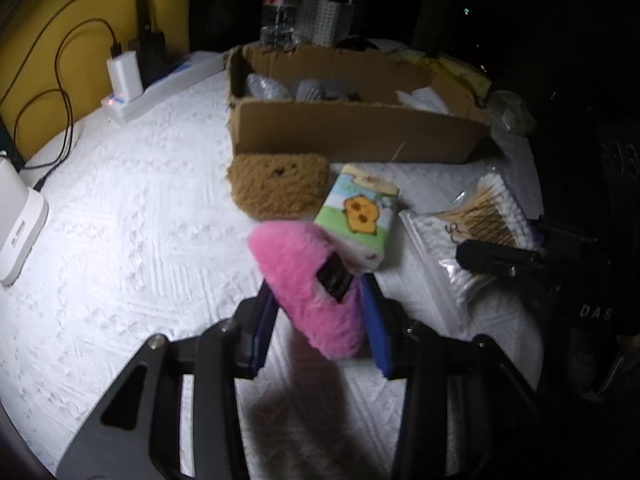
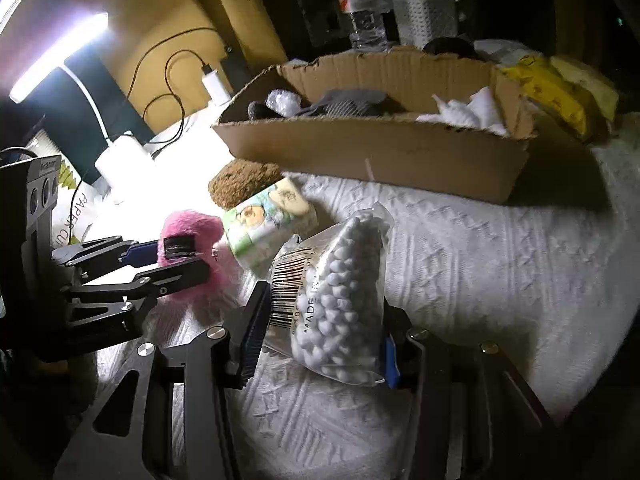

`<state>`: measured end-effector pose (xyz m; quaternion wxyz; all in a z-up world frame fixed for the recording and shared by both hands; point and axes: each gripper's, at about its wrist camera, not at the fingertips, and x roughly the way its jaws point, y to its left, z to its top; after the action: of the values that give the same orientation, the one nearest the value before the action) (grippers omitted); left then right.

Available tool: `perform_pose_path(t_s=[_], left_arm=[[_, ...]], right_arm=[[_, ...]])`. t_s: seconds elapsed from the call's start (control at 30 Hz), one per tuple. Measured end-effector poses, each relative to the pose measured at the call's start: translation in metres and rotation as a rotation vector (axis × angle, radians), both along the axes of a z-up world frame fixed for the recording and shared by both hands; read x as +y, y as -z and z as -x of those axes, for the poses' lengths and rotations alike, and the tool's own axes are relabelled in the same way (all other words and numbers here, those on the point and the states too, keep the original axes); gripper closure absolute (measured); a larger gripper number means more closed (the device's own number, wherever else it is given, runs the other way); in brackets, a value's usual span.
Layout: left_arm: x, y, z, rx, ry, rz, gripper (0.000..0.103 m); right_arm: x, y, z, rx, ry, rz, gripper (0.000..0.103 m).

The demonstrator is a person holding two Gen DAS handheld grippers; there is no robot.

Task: Organize soft objects
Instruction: 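Carry the pink plush with the left tool and the cotton-swab bag with the right tool into the box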

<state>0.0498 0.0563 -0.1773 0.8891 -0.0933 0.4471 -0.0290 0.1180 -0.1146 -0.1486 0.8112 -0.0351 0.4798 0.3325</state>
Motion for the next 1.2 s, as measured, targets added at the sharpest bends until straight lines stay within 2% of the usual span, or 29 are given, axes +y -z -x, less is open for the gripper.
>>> perform_pose_path(t_s=[0.63,1.2], left_arm=[[-0.004,-0.041,-0.007,-0.079,-0.027,-0.012,0.061],[-0.017,-0.064,-0.035,-0.12,-0.006,-0.015,0.061]], right_arm=[[-0.027,-0.037,-0.013,-0.075,0.047,-0.016,0.054],[-0.038,-0.058,-0.034,-0.113,0.057,-0.039,0.054]])
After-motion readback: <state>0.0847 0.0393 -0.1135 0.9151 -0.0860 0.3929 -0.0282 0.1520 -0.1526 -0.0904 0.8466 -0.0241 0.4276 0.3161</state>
